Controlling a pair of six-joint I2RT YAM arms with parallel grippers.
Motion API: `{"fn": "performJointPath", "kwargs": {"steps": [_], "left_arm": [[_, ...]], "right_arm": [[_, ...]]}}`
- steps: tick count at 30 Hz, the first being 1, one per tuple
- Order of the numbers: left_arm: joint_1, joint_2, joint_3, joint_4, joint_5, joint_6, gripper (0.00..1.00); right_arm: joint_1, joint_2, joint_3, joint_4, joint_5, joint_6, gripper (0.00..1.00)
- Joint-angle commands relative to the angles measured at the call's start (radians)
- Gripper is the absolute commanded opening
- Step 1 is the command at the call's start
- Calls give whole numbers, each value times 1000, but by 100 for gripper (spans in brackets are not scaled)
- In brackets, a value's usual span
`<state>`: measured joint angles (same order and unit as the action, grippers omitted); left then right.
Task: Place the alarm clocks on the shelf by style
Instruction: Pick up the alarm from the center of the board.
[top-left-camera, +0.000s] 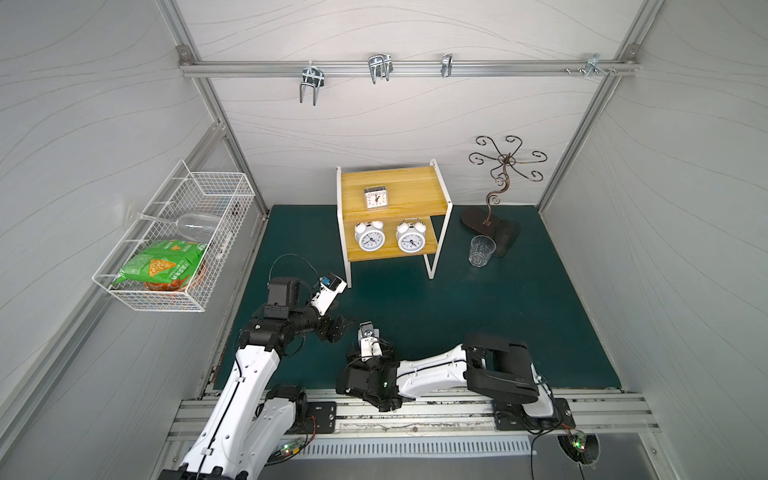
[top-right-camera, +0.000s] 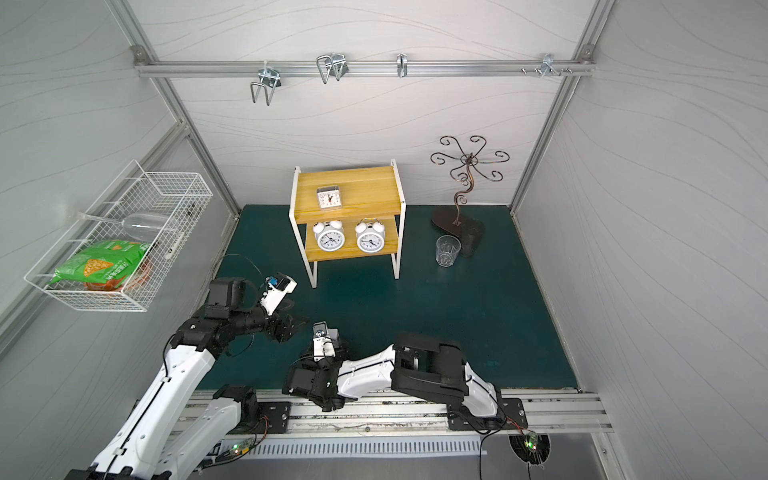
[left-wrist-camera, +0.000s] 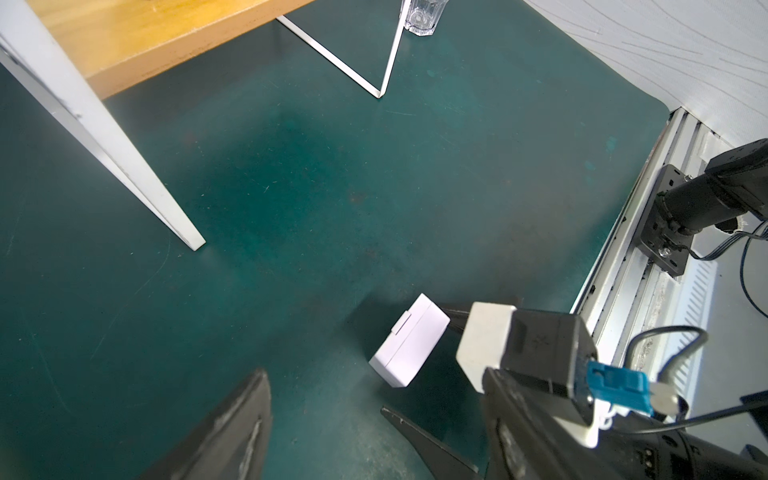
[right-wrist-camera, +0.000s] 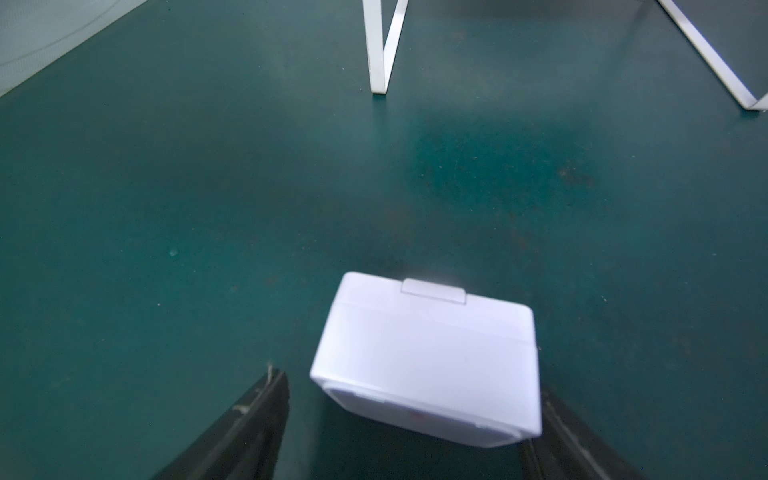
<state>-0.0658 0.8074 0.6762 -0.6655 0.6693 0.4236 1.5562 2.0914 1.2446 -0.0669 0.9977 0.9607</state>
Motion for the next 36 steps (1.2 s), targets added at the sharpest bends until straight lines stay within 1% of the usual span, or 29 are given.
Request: {"fn": "performJointPath", "kwargs": {"steps": [1,19,29,36], "left_arm": [[4,-7,0,9,19,14,82],[4,-11,3,4,29,16,83],[4,-12,5,3,34,15,83],[4,-9,6,2,38,18,83]], "right_arm": [[-3,26,16,13,26,-21,82],[1,18,9,-2,54,-40,64],[-1,-81,-34,-77,68,-45,62],[-14,-180,-84,-148,63,-48,62]]}}
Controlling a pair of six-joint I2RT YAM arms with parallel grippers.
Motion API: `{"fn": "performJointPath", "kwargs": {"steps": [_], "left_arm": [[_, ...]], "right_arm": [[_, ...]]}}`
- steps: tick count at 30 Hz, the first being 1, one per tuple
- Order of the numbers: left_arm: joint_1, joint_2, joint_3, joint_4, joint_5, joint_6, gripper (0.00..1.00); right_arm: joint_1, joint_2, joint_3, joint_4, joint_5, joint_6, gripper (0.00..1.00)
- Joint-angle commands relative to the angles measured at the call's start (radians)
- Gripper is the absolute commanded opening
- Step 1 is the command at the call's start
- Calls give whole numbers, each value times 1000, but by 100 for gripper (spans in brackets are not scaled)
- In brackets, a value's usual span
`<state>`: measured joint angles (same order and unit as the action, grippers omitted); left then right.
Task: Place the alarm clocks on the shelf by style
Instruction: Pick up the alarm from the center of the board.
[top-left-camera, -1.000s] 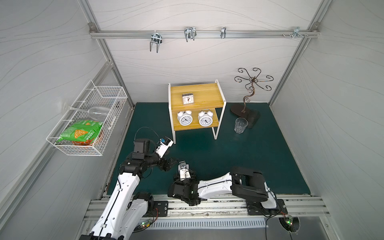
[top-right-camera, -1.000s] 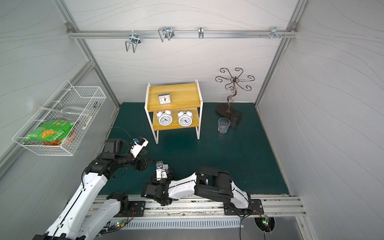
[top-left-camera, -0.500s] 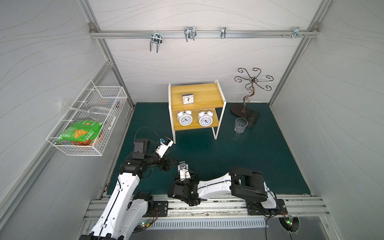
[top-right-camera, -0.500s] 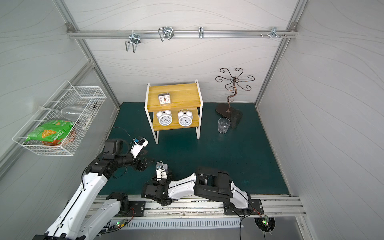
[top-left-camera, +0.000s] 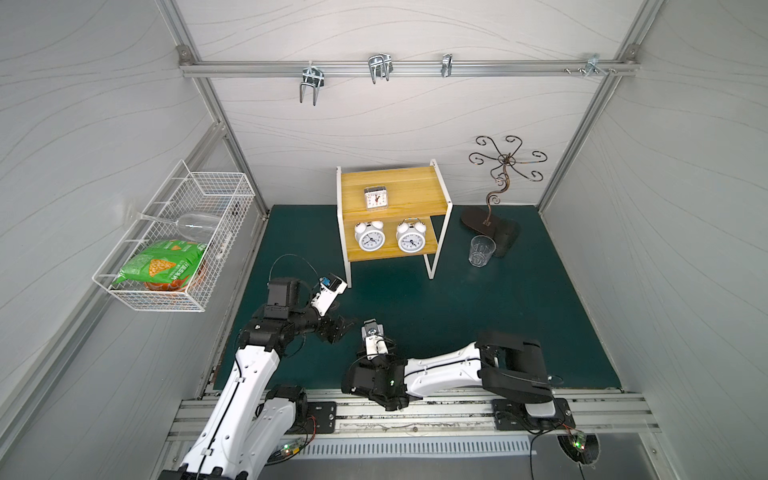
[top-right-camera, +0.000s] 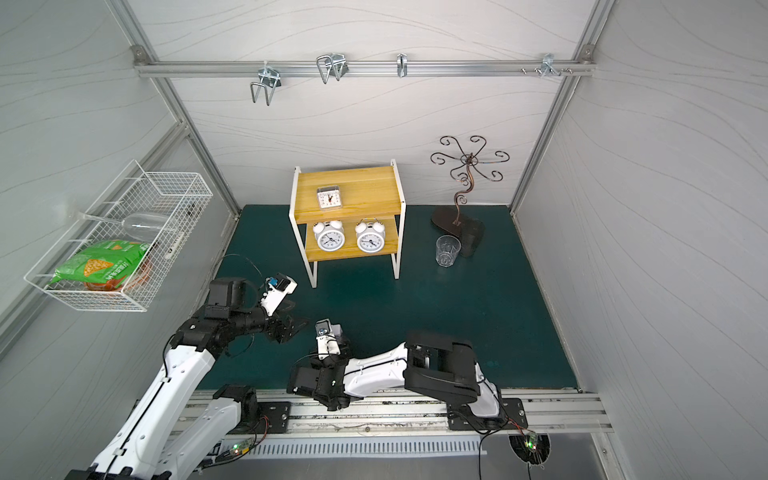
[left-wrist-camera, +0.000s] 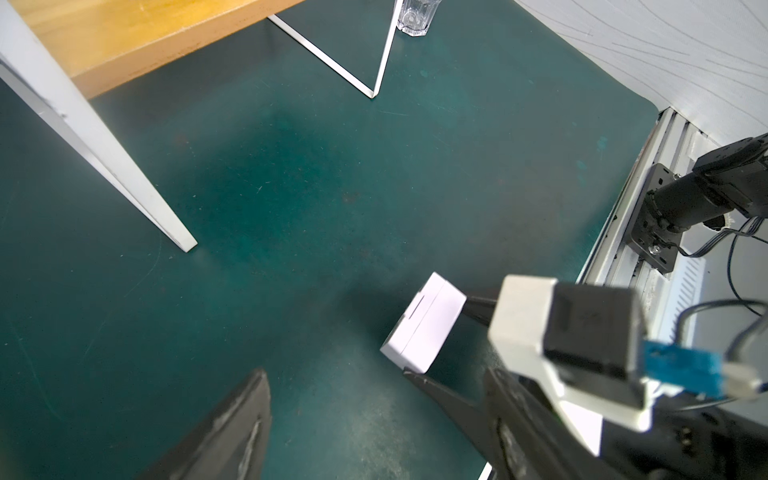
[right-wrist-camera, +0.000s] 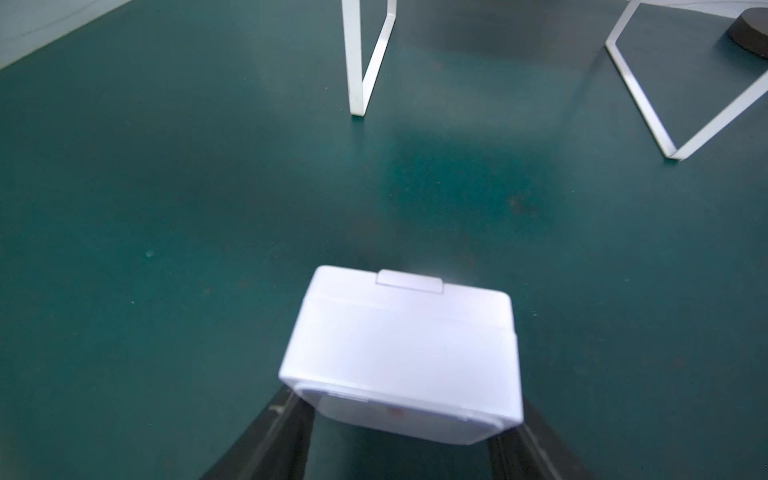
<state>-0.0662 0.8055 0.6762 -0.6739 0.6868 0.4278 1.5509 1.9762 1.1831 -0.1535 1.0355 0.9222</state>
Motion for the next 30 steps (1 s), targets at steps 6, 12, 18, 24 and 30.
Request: {"fn": "performJointPath", "kwargs": {"steps": [6,12,18,24,30], "left_arm": [[4,-3,10,3,28,22,83],[4,1,19,-5,28,26,83],[4,10,29,-15,34,38,83],[4,22,39,-27,63,48,84],[3,38,43,-30,83,49,85]], "right_arm": [[-44,-184,-88,-84,-23,-55,62],[-80,-280,-95,-156,-80,-123,61],[-126,-388,-93,-177,-165,-211,61],[-177,-490,-46,-255,-196,-302,60],[-247,-582,-14,-285,-248,-388,60]]}}
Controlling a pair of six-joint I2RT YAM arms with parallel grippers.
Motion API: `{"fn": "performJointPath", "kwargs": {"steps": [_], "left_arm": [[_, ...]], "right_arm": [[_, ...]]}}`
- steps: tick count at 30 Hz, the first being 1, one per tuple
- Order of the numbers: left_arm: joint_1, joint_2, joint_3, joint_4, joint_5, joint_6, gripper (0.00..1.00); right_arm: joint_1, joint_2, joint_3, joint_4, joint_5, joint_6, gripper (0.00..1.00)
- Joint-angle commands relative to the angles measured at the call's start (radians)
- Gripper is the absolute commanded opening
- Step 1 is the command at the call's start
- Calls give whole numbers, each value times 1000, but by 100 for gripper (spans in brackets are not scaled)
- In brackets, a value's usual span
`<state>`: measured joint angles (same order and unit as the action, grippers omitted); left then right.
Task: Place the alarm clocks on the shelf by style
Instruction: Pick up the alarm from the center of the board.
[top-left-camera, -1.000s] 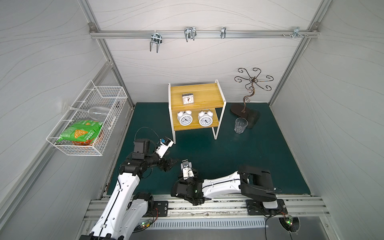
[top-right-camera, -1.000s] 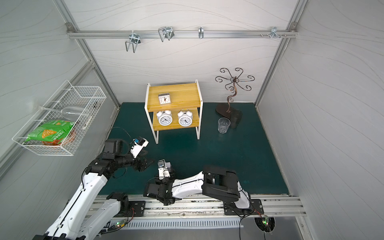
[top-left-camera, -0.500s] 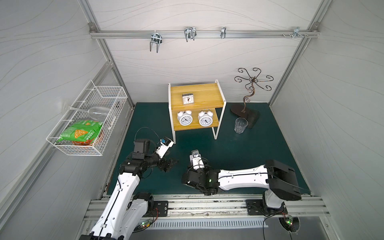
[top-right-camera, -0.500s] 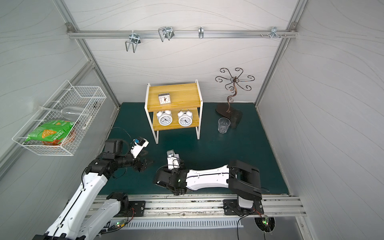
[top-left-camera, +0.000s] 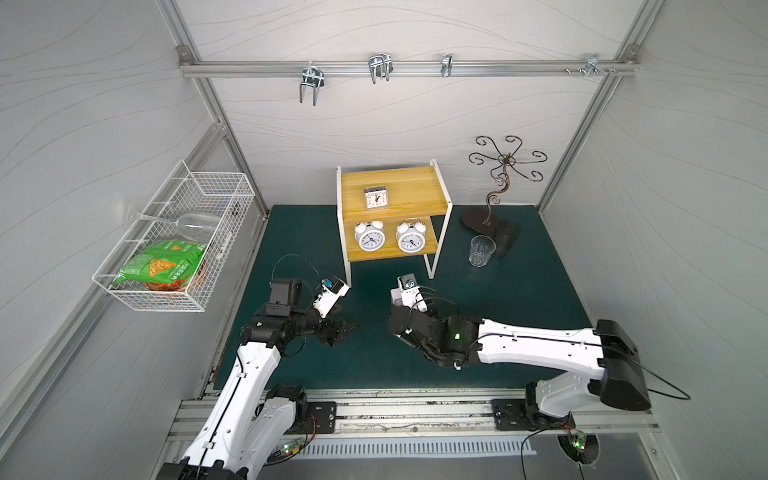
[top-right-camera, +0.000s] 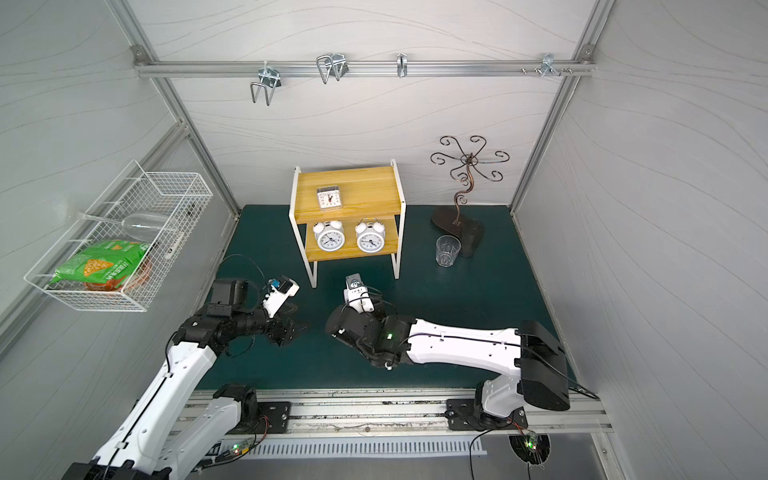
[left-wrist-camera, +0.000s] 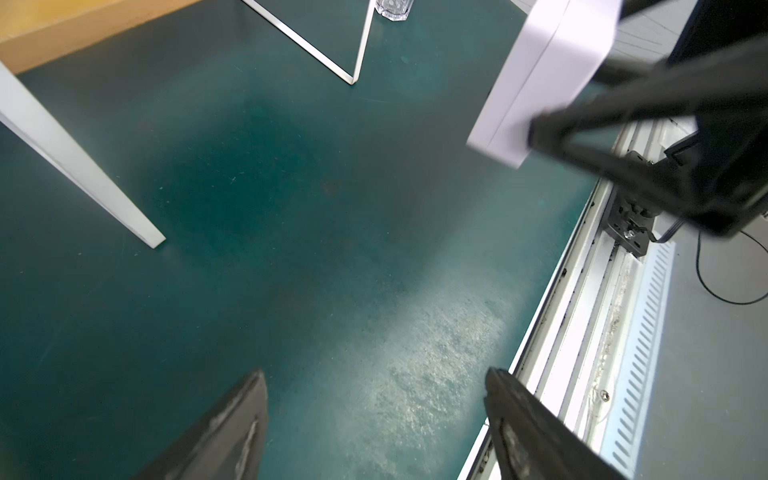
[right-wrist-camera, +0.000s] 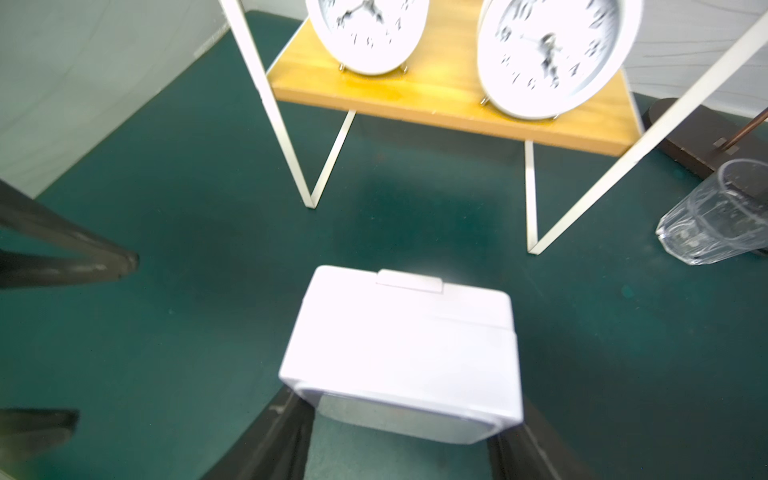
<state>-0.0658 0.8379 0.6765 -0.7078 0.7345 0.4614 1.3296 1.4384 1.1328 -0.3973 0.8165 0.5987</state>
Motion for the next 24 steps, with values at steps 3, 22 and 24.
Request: {"fn": "performJointPath", "kwargs": {"steps": [3,22,24], "left_arm": [[3,13,43,2,51,16,85],[-67,37,40,6,40,26,86],[-71,39,40,8,39,26,86]], "right_arm": [[-63,-62,87,-89,-62,-100,59],[-227,-14,526,-282,-135,-315,59],[-253,-3,557,-282,-160,-325,59]]}}
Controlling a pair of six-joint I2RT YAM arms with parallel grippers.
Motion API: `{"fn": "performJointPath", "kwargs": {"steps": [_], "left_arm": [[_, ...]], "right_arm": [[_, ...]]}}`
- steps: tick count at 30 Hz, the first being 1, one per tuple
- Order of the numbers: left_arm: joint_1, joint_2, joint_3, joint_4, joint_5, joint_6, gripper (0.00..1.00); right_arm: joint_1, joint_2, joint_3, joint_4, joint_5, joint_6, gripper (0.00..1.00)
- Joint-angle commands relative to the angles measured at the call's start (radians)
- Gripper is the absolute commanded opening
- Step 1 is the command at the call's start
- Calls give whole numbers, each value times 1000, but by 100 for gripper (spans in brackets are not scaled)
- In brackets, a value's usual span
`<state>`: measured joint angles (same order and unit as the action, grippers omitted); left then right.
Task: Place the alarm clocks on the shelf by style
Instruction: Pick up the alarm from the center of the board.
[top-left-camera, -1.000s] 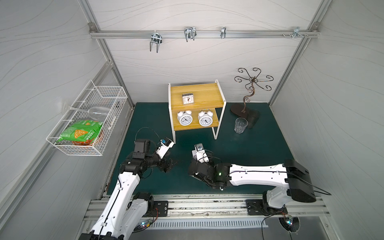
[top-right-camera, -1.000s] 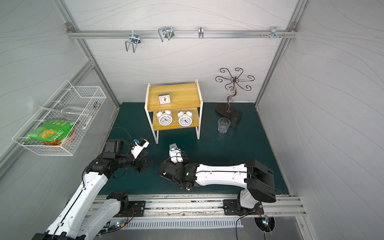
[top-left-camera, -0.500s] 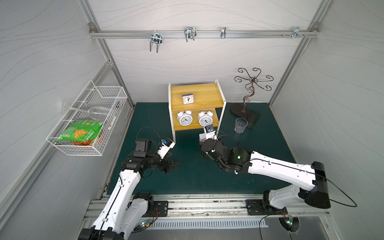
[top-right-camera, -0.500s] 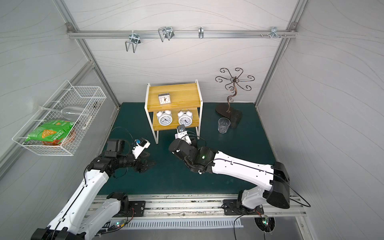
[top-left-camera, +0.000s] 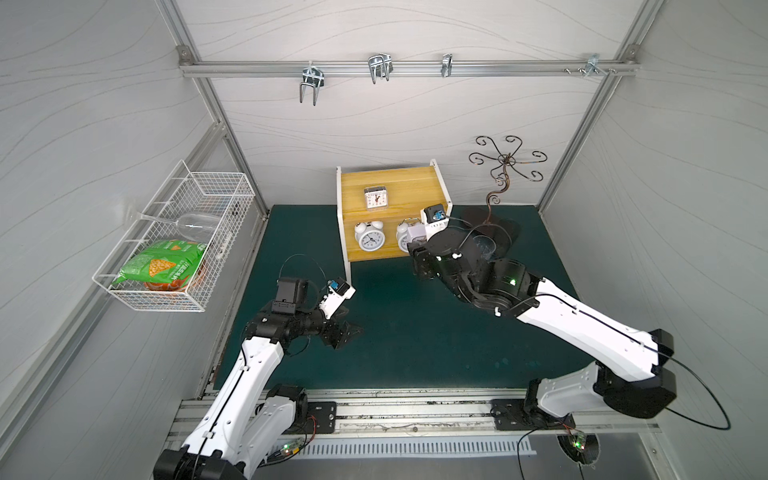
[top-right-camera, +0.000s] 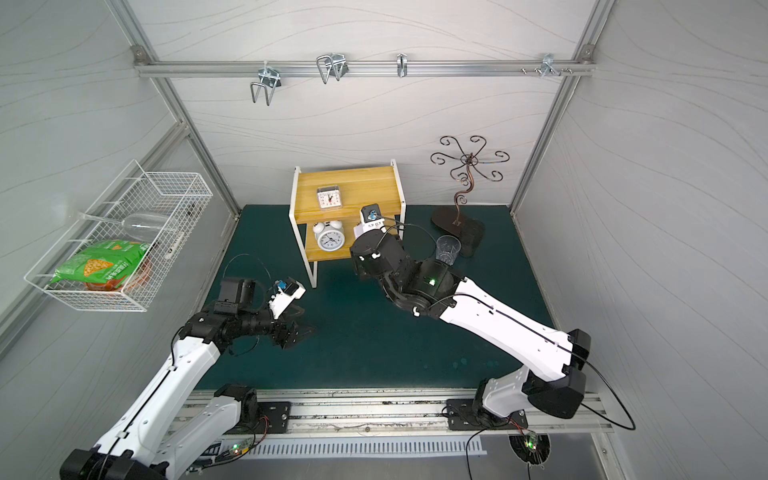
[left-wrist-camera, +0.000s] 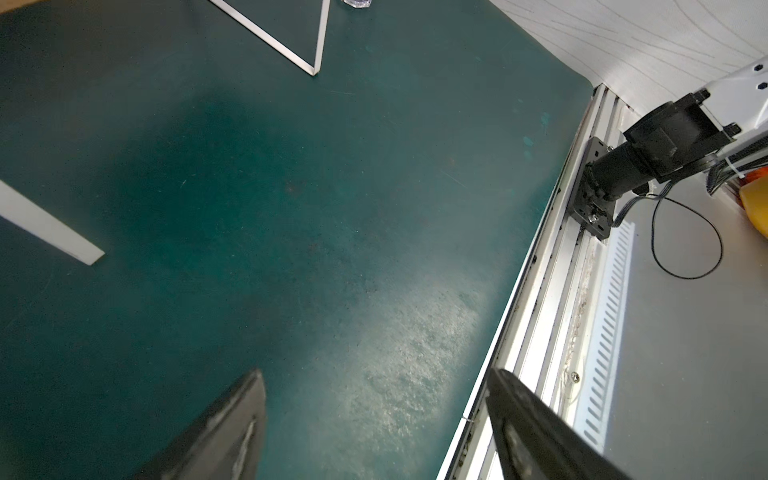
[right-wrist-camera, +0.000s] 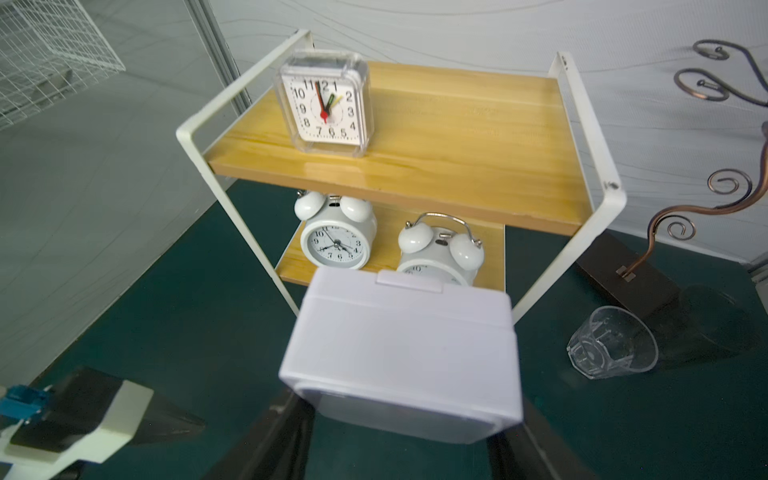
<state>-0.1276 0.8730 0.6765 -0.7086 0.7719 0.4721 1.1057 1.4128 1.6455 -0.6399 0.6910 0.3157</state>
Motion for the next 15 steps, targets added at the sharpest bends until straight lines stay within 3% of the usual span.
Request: {"fn": "performJointPath", "kwargs": {"steps": [1,15], "left_arm": [[-11,3,40,8,2,14,86],[-16,1,32,7,-6,11,85]], "right_arm": [[-42,28,60,-40,-45,-48,59],[-209,191,292,-51,-178,-100,59]]}}
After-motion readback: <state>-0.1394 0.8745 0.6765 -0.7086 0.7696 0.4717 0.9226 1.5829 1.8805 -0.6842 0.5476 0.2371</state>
